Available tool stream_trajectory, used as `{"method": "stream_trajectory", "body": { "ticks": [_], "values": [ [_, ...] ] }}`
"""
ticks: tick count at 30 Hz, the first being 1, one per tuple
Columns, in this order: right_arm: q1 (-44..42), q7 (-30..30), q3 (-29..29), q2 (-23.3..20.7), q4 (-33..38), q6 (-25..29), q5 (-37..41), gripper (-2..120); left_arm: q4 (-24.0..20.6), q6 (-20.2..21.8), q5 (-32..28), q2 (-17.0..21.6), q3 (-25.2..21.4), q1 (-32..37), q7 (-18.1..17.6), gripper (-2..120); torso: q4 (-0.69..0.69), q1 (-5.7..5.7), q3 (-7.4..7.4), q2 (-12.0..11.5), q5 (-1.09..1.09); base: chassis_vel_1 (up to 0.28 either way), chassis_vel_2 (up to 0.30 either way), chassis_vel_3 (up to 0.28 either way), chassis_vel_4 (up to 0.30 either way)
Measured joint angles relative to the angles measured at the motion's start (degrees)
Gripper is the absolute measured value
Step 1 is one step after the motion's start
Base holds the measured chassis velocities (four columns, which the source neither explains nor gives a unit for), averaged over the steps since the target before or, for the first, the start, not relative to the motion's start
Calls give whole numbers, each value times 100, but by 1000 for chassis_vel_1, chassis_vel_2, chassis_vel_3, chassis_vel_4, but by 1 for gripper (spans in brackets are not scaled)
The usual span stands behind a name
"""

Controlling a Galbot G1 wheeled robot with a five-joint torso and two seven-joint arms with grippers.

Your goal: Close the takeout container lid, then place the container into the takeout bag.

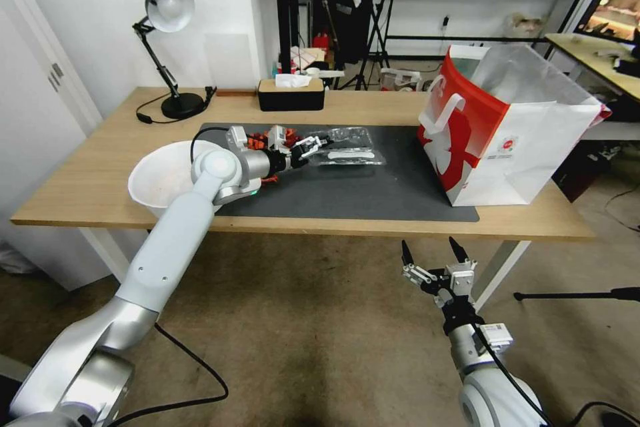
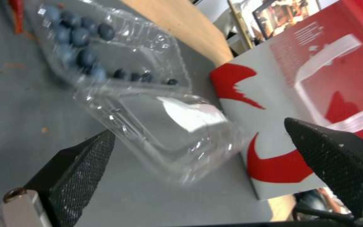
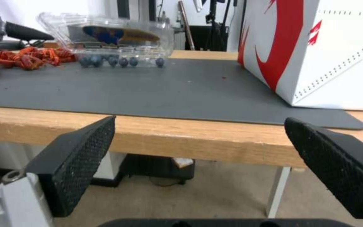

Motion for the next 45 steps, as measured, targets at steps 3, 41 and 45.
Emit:
{"method": "stream_trajectory", "body": {
  "ticks": [3, 41, 45],
  "values": [
    [14, 9, 6, -6, -3, -6, 2, 100, -3, -8, -64, -28, -31, -32, -15, 100, 0, 0, 0, 0, 0, 0, 0, 0, 0],
    [108, 73, 62, -11, -136, -27, 0, 100, -198, -631, -648, -369, -99, -31, -530, 100, 0, 0, 0, 0, -1, 0, 0, 0, 0],
    [94, 74, 76, -7, -136, -24, -10, 100, -195, -835, -667, -411, -72, -41, -554, 100, 0, 0, 0, 0, 0, 0, 0, 0, 0]
  ]
}}
